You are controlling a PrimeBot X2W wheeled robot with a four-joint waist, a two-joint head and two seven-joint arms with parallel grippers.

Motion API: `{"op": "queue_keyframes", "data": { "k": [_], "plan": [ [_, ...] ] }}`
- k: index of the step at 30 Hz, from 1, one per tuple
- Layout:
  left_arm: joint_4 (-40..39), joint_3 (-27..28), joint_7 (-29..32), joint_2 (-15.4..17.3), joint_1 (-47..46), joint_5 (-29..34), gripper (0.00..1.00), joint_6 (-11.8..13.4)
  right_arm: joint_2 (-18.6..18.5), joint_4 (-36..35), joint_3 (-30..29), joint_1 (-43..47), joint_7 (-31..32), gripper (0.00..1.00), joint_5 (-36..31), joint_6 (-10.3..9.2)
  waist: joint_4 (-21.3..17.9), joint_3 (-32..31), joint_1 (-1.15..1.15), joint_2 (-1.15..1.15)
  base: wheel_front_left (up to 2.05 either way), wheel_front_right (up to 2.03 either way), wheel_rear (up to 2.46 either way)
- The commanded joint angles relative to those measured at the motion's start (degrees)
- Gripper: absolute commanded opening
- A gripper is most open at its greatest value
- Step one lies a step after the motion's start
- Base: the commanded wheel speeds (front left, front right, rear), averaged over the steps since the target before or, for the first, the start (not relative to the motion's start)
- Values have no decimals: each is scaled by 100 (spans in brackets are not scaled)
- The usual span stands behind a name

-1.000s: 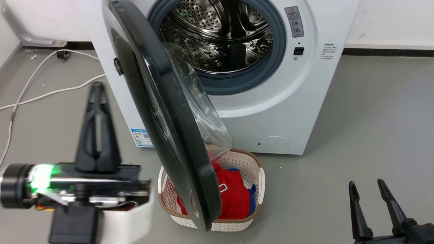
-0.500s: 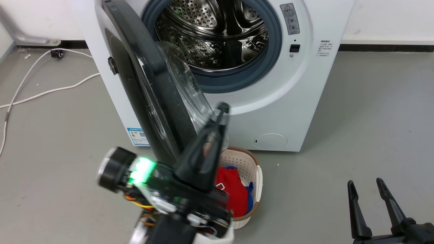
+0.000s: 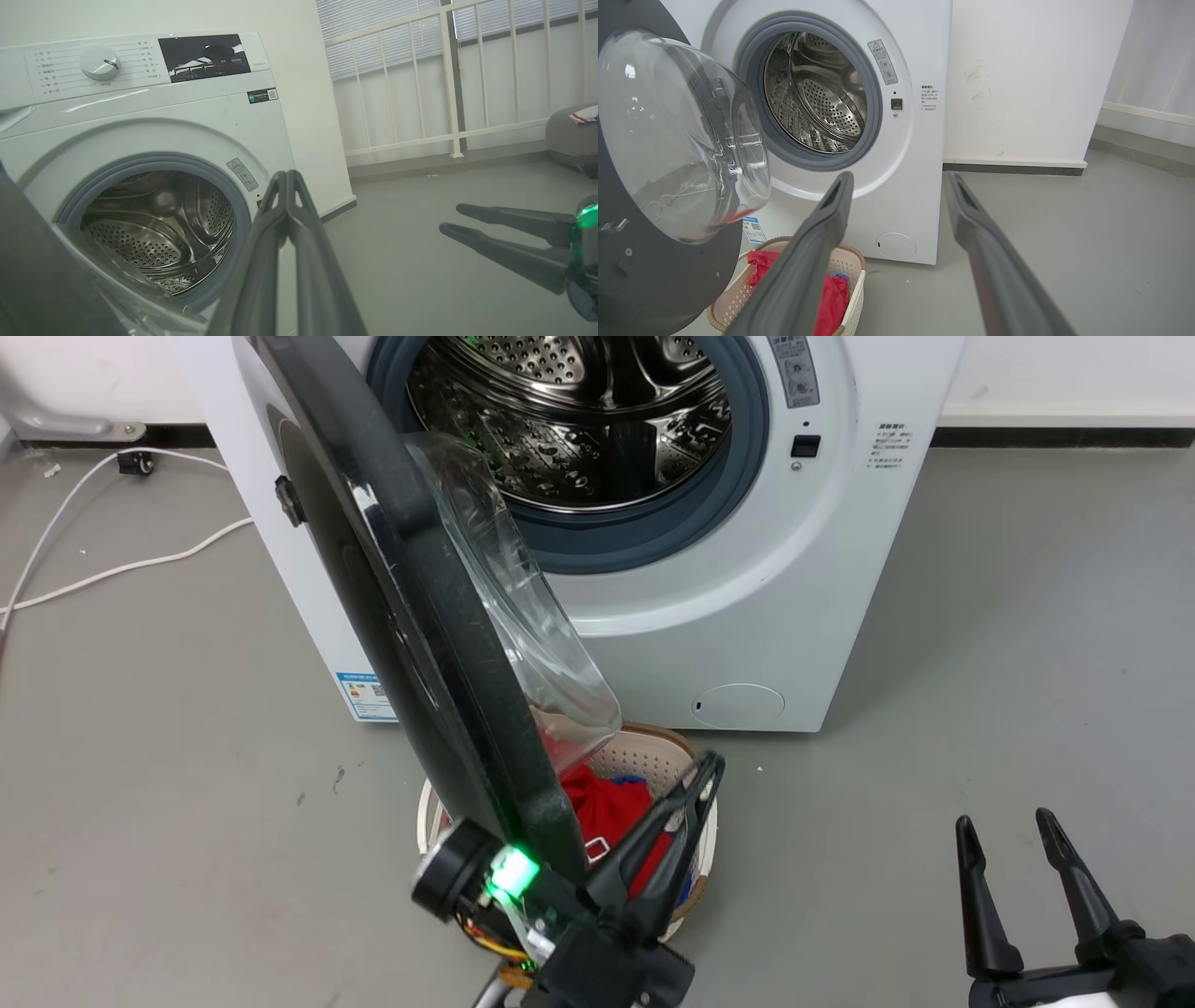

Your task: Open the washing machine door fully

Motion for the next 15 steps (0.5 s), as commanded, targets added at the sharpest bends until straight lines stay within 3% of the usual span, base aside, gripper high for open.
{"op": "queue_keyframes", "data": {
  "k": [1,15],
  "plan": [
    [21,-11,-29,6,63,-21,0,6,14,-21,-3,-58,-12,100,-11,0,0,12,0,0,0,0,0],
    [1164,-31,-122,73,584,-362,0,125,14,32,-1,-143,-12,100,9,-1,124,201,0,0,0,0,0]
  ]
}}
